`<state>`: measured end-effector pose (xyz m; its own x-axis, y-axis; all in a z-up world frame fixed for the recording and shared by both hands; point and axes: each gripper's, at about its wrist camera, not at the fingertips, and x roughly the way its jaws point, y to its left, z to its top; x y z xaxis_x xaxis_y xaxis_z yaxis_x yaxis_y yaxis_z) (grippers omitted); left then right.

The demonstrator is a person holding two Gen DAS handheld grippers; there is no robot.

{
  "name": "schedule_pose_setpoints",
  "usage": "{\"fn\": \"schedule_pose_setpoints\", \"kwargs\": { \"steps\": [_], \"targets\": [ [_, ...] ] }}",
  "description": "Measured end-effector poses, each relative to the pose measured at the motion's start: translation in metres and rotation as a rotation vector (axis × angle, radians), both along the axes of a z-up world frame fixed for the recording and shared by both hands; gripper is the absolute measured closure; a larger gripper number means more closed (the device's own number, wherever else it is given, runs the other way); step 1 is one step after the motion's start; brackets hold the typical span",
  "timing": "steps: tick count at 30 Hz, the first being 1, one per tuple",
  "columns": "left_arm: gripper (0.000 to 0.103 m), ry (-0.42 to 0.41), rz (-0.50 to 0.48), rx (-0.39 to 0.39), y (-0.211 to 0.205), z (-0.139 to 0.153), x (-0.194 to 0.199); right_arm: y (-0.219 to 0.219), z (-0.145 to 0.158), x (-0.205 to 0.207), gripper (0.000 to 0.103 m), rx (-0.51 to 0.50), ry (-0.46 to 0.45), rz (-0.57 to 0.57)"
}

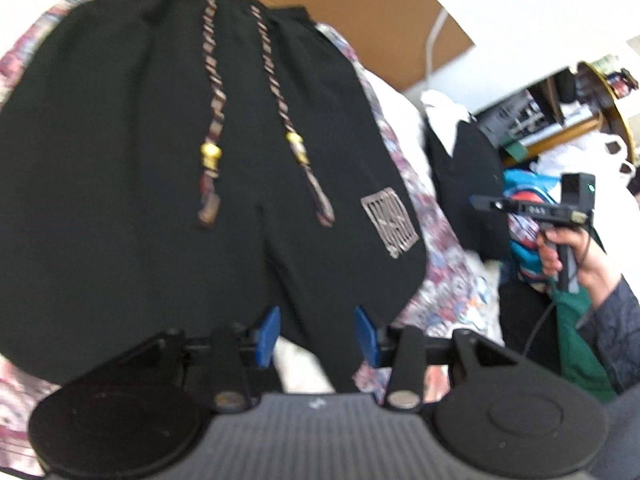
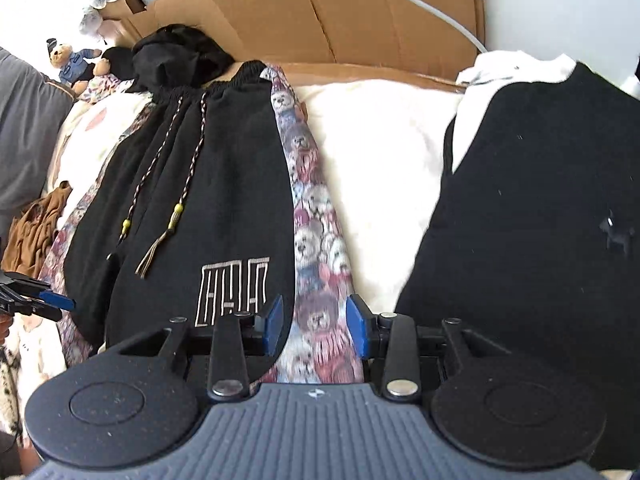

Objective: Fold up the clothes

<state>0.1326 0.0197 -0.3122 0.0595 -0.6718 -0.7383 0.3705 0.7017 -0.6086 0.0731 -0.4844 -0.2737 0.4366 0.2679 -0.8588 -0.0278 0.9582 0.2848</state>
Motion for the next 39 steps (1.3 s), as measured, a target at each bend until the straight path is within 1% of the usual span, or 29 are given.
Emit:
{"fn": "schedule_pose_setpoints", "kwargs": {
  "steps": [3, 6, 10, 18, 20, 22, 26, 29, 32, 33, 37, 39],
  "targets": [
    [0.059, -0.019, 0.064, 0.01, 0.022, 0.005, 0.005, 0.012, 0.001, 0.003, 0.064, 0.017, -0.015, 0.016],
    [0.059, -0.055, 0.113, 0.044, 0.045, 0.011, 0.009, 0.024, 0.003, 0.004, 0.064, 0.026, -0.027, 0.019],
    [0.059, -0.066, 0.165, 0.078, 0.071, 0.012, 0.013, 0.044, 0.001, 0.004, 0.064, 0.056, -0.021, 0.046],
    [0.057, -0.104, 0.254, 0.195, 0.128, 0.014, 0.006, 0.112, -0.01, 0.0, 0.064, 0.135, 0.017, 0.158],
    [0.056, -0.113, 0.265, 0.22, 0.14, 0.016, 0.003, 0.129, -0.015, -0.002, 0.064, 0.163, 0.039, 0.178],
    [0.055, -0.108, 0.3, 0.252, 0.159, 0.017, -0.002, 0.148, -0.019, -0.003, 0.064, 0.185, 0.059, 0.208],
    [0.052, -0.113, 0.367, 0.265, 0.185, 0.021, -0.007, 0.18, -0.024, -0.004, 0.064, 0.201, 0.091, 0.281],
    [0.051, -0.109, 0.385, 0.285, 0.198, 0.021, -0.008, 0.202, -0.029, -0.004, 0.064, 0.209, 0.123, 0.317],
    [0.051, -0.108, 0.377, 0.301, 0.207, 0.021, -0.012, 0.218, -0.034, -0.005, 0.064, 0.237, 0.171, 0.321],
    [0.051, -0.108, 0.372, 0.305, 0.209, 0.021, -0.014, 0.225, -0.037, -0.005, 0.064, 0.253, 0.201, 0.321],
    [0.05, -0.104, 0.375, 0.306, 0.217, 0.02, -0.022, 0.241, -0.041, -0.006, 0.064, 0.228, 0.277, 0.28],
    [0.049, -0.096, 0.398, 0.285, 0.224, 0.019, -0.027, 0.251, -0.046, -0.011, 0.064, 0.208, 0.342, 0.245]
  ]
}}
